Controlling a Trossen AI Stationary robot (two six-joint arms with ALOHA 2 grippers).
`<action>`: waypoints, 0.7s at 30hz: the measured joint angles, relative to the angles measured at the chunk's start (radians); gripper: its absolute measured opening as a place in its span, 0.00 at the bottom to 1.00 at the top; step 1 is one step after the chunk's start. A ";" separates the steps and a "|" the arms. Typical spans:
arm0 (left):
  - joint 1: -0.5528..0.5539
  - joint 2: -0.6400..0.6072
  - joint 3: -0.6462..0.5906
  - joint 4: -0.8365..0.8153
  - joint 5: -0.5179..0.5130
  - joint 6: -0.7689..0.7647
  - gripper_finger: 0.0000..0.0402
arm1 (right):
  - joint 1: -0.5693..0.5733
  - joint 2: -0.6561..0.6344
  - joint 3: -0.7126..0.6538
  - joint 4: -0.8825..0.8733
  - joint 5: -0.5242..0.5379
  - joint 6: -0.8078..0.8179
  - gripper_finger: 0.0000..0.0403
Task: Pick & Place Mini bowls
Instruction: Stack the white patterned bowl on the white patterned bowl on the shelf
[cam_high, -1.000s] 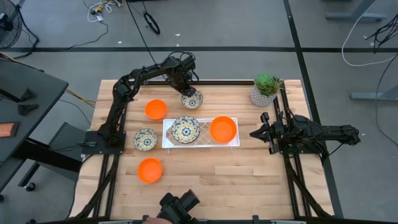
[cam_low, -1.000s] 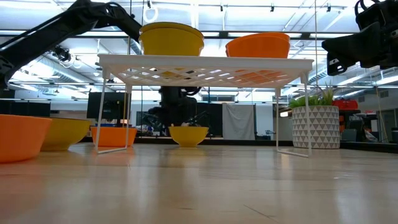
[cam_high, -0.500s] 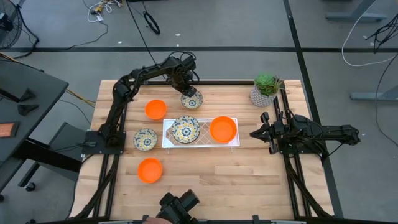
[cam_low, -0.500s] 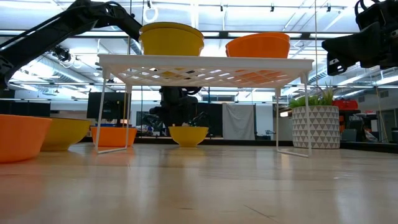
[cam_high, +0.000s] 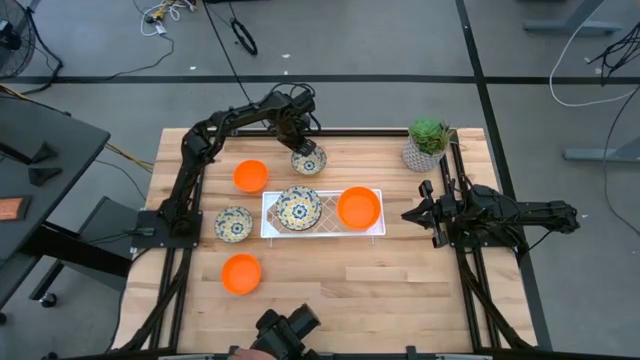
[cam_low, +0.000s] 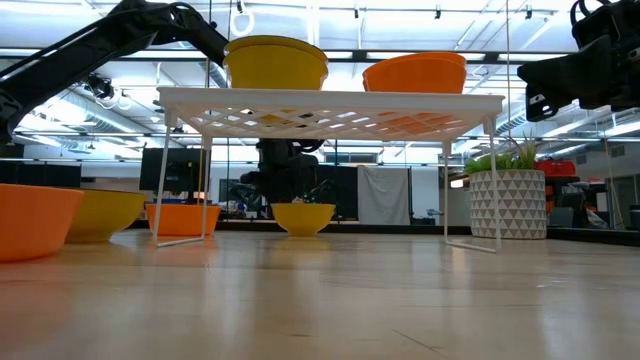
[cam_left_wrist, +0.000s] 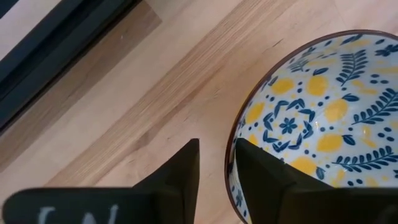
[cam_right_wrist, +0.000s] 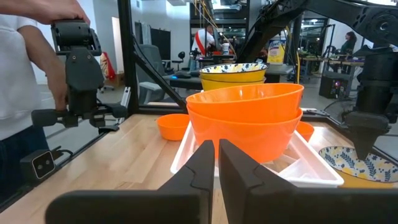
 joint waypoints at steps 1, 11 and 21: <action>0.000 0.000 0.000 0.000 0.000 0.002 0.26 | 0.000 0.000 0.000 0.000 0.000 0.000 0.07; 0.000 0.000 0.000 -0.004 0.000 0.011 0.18 | 0.000 0.000 0.000 0.000 0.000 0.000 0.07; 0.001 -0.004 0.001 -0.006 0.013 0.023 0.05 | 0.000 0.000 0.000 0.000 0.000 0.000 0.07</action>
